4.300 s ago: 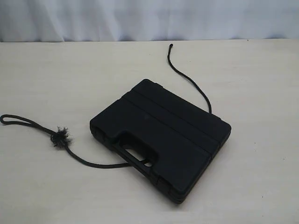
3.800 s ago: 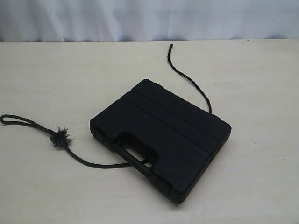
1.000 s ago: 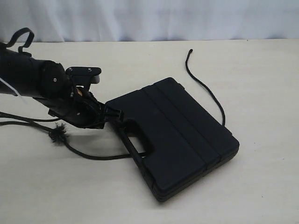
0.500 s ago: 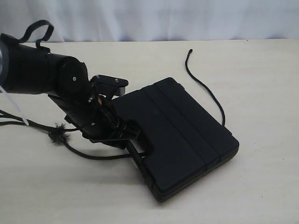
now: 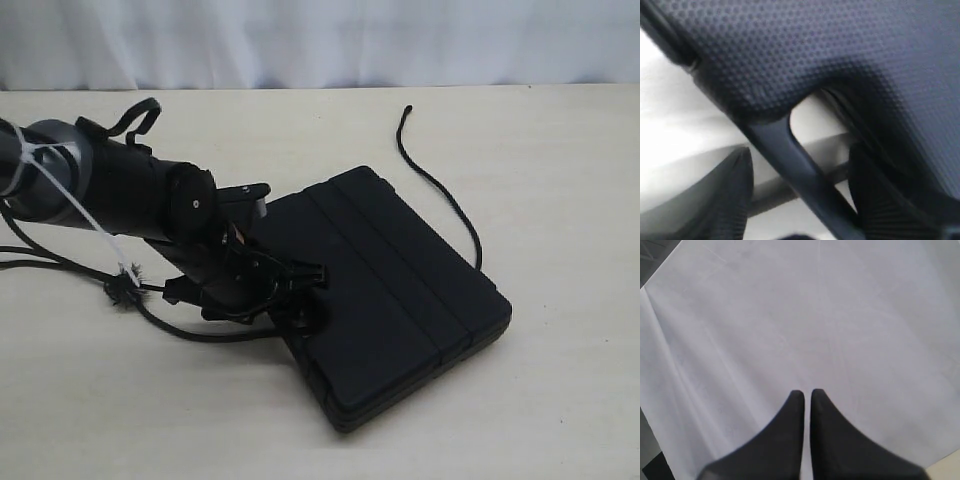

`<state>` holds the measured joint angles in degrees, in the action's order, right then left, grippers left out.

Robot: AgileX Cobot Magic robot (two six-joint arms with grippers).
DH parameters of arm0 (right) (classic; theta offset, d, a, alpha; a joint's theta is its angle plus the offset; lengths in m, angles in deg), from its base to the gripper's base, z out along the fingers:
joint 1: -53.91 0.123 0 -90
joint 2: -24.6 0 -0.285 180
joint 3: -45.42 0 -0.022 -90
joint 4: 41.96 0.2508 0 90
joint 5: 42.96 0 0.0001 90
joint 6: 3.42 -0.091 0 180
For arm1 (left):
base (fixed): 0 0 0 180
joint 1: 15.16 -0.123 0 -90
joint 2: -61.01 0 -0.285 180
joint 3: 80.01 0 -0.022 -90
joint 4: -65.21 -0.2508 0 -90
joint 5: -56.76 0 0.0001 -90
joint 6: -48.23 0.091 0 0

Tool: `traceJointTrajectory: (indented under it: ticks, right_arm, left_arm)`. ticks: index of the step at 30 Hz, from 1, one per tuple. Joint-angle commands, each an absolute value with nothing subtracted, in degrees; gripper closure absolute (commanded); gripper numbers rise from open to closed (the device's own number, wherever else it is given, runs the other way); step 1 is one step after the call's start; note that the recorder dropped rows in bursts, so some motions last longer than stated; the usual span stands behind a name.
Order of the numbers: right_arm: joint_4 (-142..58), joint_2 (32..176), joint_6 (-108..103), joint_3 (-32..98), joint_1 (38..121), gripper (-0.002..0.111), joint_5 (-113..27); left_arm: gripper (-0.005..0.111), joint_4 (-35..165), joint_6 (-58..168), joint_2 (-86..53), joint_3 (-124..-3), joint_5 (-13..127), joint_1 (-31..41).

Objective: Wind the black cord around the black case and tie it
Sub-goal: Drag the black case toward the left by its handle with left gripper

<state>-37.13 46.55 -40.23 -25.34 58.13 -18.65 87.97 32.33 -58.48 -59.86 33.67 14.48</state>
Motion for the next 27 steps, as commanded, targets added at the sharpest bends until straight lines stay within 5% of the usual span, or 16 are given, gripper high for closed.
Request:
traceJointTrajectory:
  ticks: [1, 3, 8, 27]
  right_arm:
    - [-37.7, 46.8, -40.3, -25.1, 58.0, 0.104, -19.3]
    - [-37.7, 46.8, -40.3, -25.1, 58.0, 0.104, -19.3]
    - [-38.6, 46.8, -40.3, -25.1, 58.0, 0.104, -21.1]
    - [-107.2, 56.7, -81.0, -17.1, 58.0, 0.104, -13.0]
  left_arm:
    - [0.053, 88.4, 32.0, -60.0, -60.2, 36.8, 14.9]
    - [0.063, 87.6, 32.0, -60.1, -60.2, 37.6, 14.9]
    - [0.107, 87.2, 32.0, -58.8, -60.2, 39.9, 14.9]
    - [0.107, 86.8, 33.7, -50.5, -61.0, 33.3, 2.4]
